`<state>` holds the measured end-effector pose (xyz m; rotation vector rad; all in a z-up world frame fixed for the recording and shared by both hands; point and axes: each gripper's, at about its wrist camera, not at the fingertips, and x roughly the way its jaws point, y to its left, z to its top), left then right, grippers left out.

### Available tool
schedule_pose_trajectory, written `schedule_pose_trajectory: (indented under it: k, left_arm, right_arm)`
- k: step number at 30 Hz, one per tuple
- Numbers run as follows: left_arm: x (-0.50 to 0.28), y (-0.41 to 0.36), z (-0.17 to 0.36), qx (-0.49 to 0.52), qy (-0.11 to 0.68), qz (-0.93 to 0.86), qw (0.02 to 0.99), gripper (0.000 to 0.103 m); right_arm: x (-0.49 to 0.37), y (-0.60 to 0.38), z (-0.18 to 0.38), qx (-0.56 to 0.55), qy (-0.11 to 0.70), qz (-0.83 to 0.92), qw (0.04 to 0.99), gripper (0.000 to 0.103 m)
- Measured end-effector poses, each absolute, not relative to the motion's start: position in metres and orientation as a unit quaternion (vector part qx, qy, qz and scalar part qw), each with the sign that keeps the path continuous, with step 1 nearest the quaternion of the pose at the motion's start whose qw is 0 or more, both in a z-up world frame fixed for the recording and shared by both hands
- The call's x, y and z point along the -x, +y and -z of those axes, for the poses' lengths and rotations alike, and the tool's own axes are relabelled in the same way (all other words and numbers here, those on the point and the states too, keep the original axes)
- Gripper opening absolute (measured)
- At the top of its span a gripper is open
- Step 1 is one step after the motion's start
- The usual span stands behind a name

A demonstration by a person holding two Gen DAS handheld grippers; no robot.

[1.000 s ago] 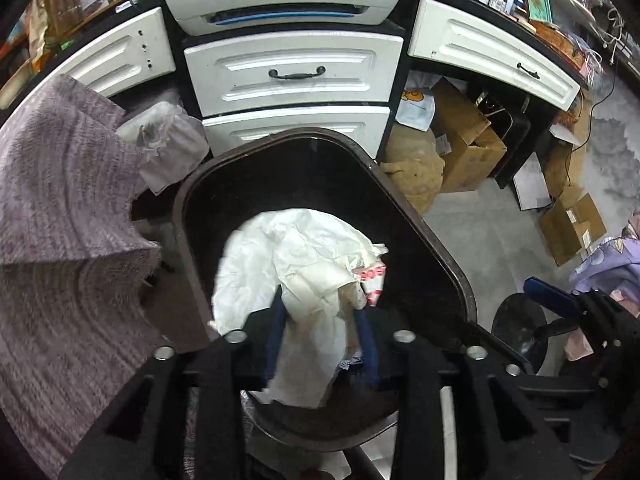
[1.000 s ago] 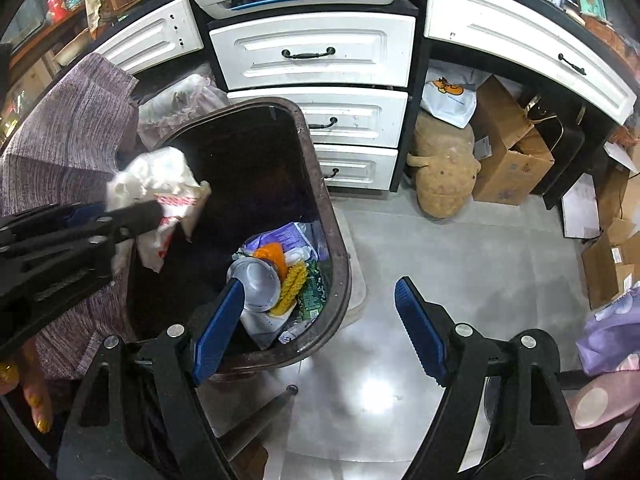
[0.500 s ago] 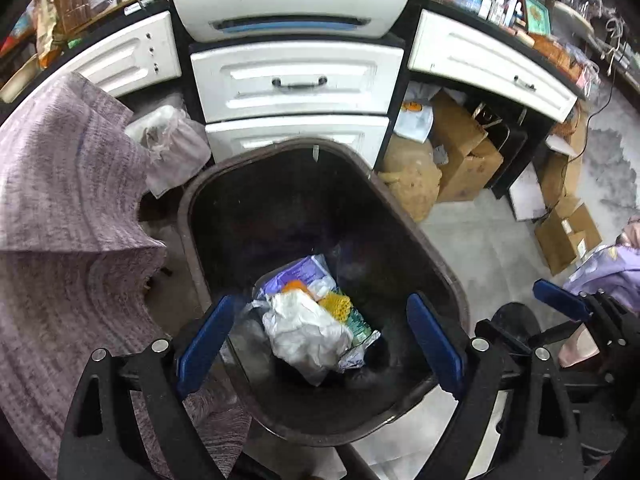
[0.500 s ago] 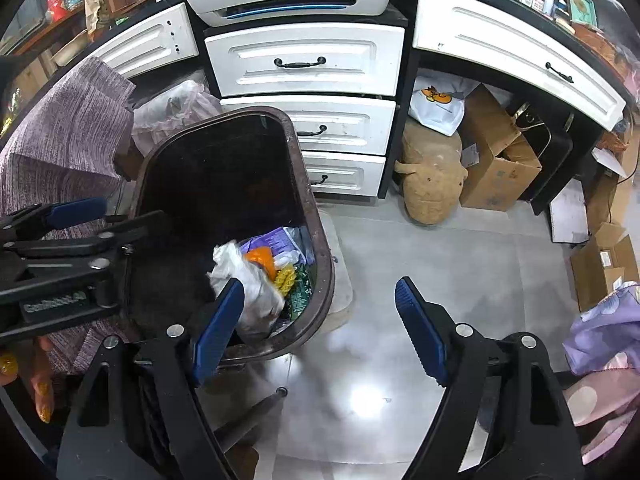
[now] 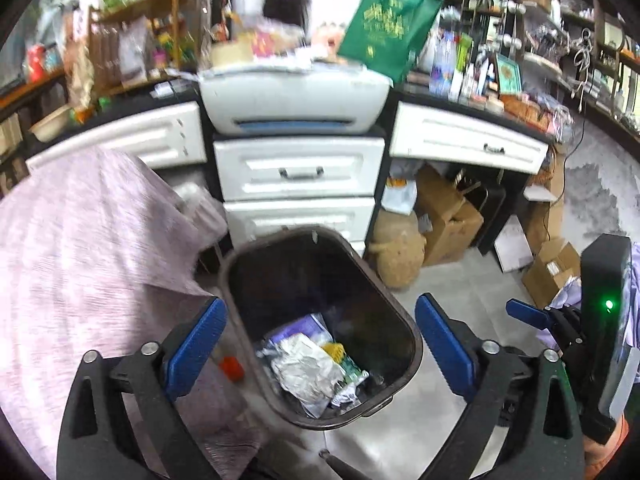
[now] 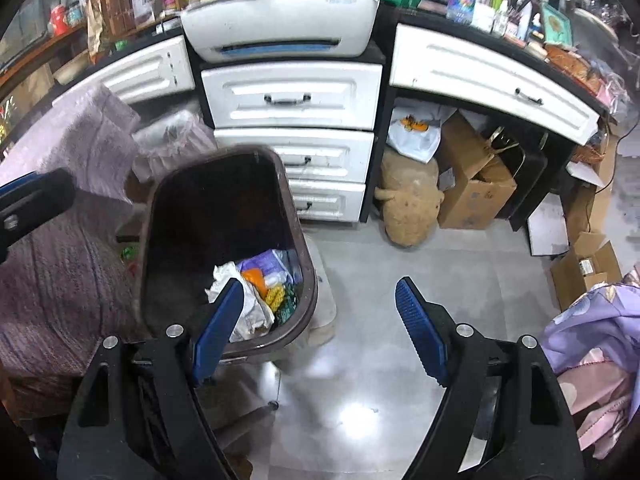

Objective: Collect trash

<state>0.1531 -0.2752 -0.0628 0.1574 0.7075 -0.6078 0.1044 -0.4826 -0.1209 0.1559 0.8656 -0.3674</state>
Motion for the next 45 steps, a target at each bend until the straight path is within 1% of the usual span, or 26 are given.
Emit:
schedule_pose_trajectory:
  k: [2,4,5,6,9,11,15,20,24,26,31,37,45]
  left_arm:
    - [-0.14,-0.257,0.044,-0.071,0.316,0.286,0.902,0.097]
    - [-0.128,-0.241,0.03,-0.071,0.294,0.274,0.913,0.097]
    - [-0.122,-0.232,0.024,-0.072,0.283,0.266,0.919,0.097]
    - [-0.116,-0.223,0.018,-0.072,0.273,0.256,0.924,0.097]
    - [-0.103,-0.19,0.0,-0.055,0.254,0.229,0.938,0.097]
    - [-0.095,-0.165,-0.012,-0.032,0.247,0.216,0.944,0.097]
    - [-0.077,-0.132,-0.028,-0.017,0.222,0.171,0.96,0.097]
    - [-0.045,-0.105,-0.042,-0.022,0.181,0.126,0.975,0.097]
    - [-0.027,-0.09,-0.044,-0.028,0.177,0.113,0.977,0.097]
    - [-0.022,-0.085,-0.044,-0.027,0.172,0.104,0.979,0.097]
    - [-0.006,-0.064,-0.044,0.004,0.143,0.077,0.987,0.097]
    - [0.0,-0.065,-0.044,0.005,0.134,0.062,0.989,0.097]
    - [0.003,-0.064,-0.043,0.002,0.128,0.062,0.99,0.097]
  right_arm:
    - [-0.097,-0.476,0.105,-0.073,0.401,0.182,0.895,0.078]
    - [-0.082,-0.463,0.079,-0.073,0.363,0.175,0.912,0.081]
    - [-0.075,-0.455,0.066,-0.071,0.342,0.18,0.92,0.089]
    - [-0.069,-0.448,0.057,-0.07,0.323,0.185,0.926,0.094]
    - [-0.05,-0.423,0.028,-0.08,0.263,0.175,0.945,0.097]
    - [-0.039,-0.406,0.012,-0.091,0.226,0.17,0.955,0.097]
    - [-0.026,-0.376,-0.001,-0.114,0.183,0.164,0.963,0.097]
    - [-0.012,-0.341,-0.006,-0.079,0.177,0.173,0.966,0.097]
    - [0.005,-0.329,-0.008,-0.102,0.163,0.156,0.969,0.097]
    - [0.012,-0.321,-0.009,-0.091,0.151,0.16,0.971,0.097]
    - [0.033,-0.299,-0.013,-0.062,0.122,0.139,0.981,0.097]
    - [0.049,-0.286,-0.018,-0.032,0.084,0.133,0.987,0.097]
    - [0.049,-0.287,-0.018,-0.035,0.085,0.132,0.987,0.097]
